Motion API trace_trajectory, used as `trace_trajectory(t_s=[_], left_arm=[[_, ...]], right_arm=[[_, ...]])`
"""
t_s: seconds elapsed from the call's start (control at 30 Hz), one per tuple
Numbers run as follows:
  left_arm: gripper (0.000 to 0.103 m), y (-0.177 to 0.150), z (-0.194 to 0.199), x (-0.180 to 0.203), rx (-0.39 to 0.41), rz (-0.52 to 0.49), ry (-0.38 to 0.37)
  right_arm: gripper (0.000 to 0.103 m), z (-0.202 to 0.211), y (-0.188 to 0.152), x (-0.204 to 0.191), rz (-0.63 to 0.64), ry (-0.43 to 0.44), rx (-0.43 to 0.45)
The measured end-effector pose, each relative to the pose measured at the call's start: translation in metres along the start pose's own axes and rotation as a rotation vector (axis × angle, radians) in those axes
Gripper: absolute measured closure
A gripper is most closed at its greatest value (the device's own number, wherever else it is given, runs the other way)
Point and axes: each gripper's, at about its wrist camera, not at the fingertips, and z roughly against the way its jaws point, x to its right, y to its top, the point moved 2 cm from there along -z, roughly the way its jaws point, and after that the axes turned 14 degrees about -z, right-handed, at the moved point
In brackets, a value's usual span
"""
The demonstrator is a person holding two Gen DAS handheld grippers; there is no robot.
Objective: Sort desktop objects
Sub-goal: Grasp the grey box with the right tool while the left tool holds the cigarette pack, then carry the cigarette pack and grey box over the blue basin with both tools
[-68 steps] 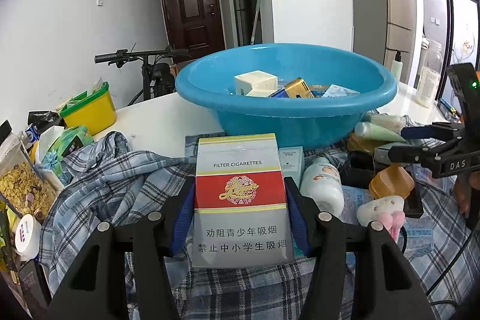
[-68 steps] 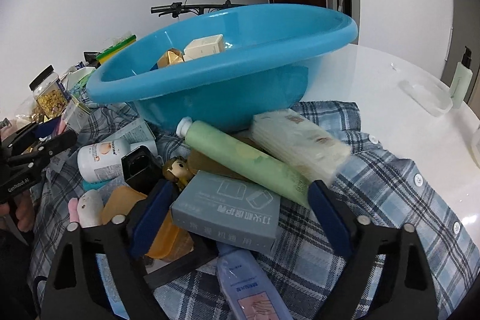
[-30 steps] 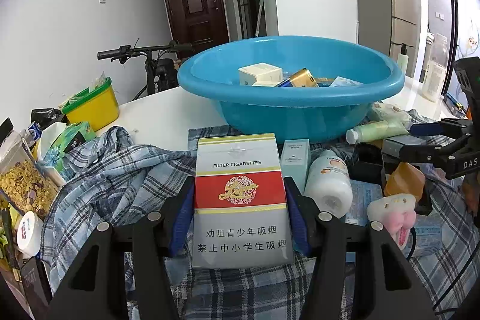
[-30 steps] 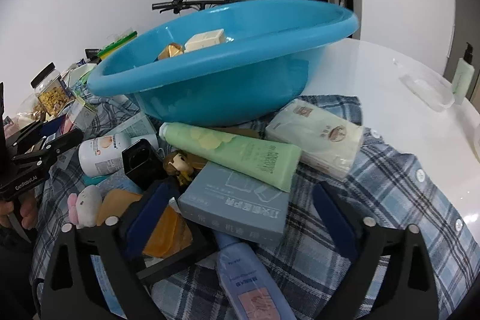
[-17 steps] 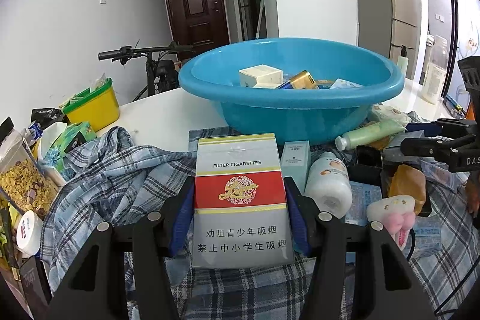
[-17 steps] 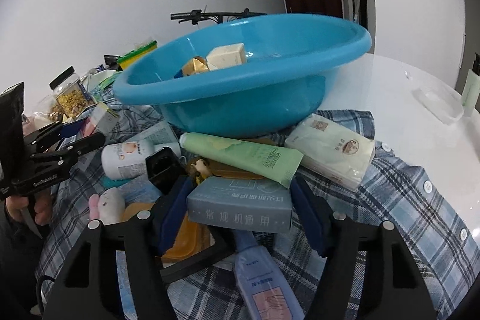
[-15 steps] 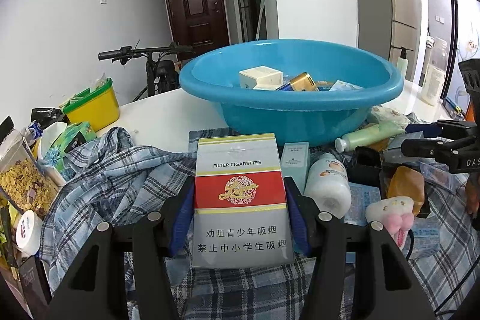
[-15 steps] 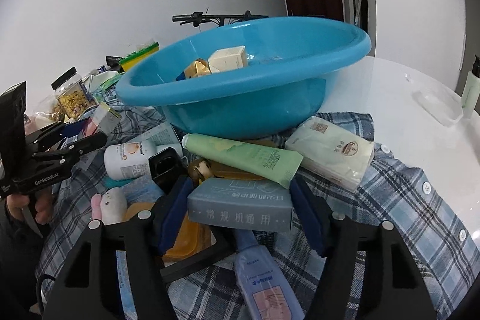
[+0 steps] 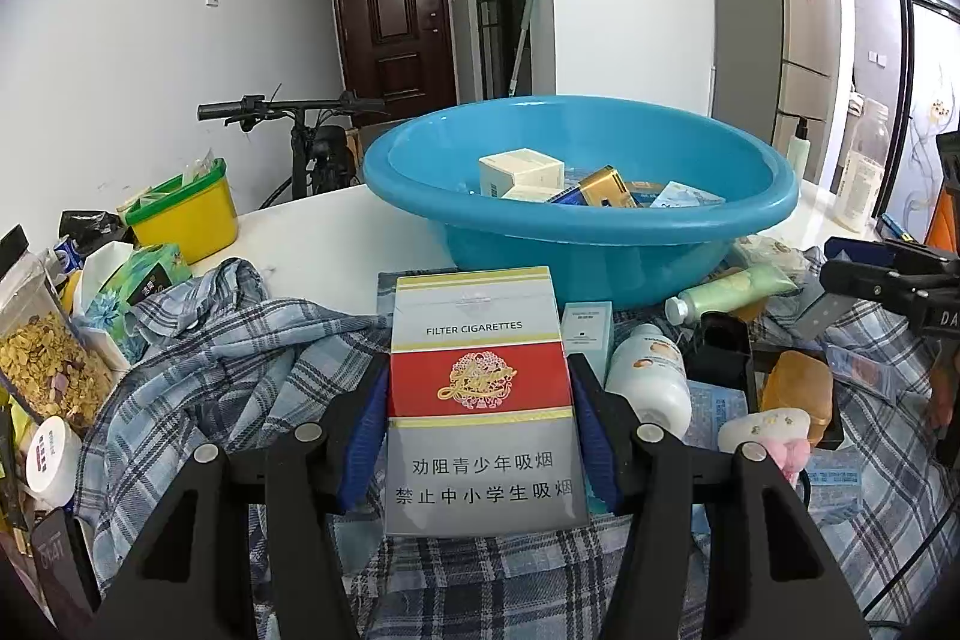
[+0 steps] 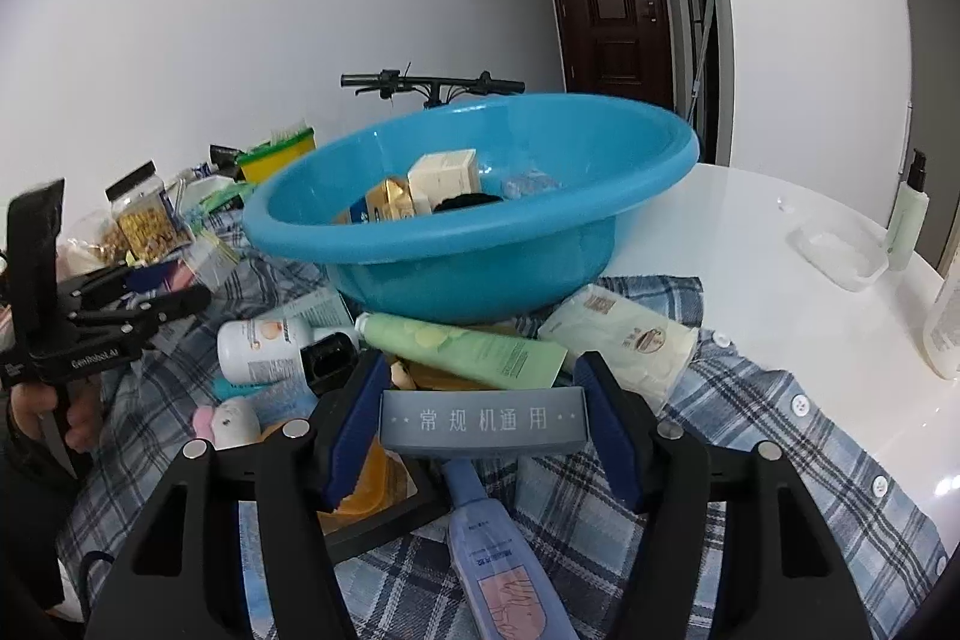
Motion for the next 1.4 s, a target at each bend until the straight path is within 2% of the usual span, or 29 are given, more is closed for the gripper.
trace_trajectory(t_s=[0.1,0.23,0.5,0.7,0.8,0.97,1.2,1.33,1.4], left_arm=[[0.044,0.000,0.000,0.001,0.000,0.000,-0.002],[0.044,0.000,0.000,0.000,0.007,0.003,-0.005],[0.044,0.000,0.002,-0.001,0.010,0.009,-0.004],[0.044,-0.001,0.001,-0.002,0.007,0.009,-0.004],[0.044,-0.001,0.000,-0.003,0.002,0.012,-0.002],[0.044,-0.002,-0.001,-0.004,0.001,0.018,-0.004],[0.044,-0.001,0.000,0.000,0.006,0.006,-0.017],[0.044,0.000,-0.001,0.002,0.005,-0.002,-0.019],[0.044,0.000,-0.002,0.002,0.006,0.001,-0.012]], right_arm=[[0.040,-0.002,-0.001,0.000,0.001,-0.014,-0.014],[0.040,0.015,0.008,-0.008,0.020,-0.007,0.019],[0.040,0.045,0.054,-0.042,0.115,0.004,0.107],[0.040,0.019,0.094,-0.069,0.166,0.063,0.126],[0.040,0.007,0.109,-0.077,0.174,0.073,0.163],[0.040,-0.015,0.106,-0.067,0.156,0.049,0.212],[0.040,-0.031,0.100,-0.047,0.080,0.047,0.169],[0.040,-0.033,0.095,-0.056,0.135,0.005,0.179],[0.040,-0.033,0.094,-0.056,0.127,0.017,0.180]])
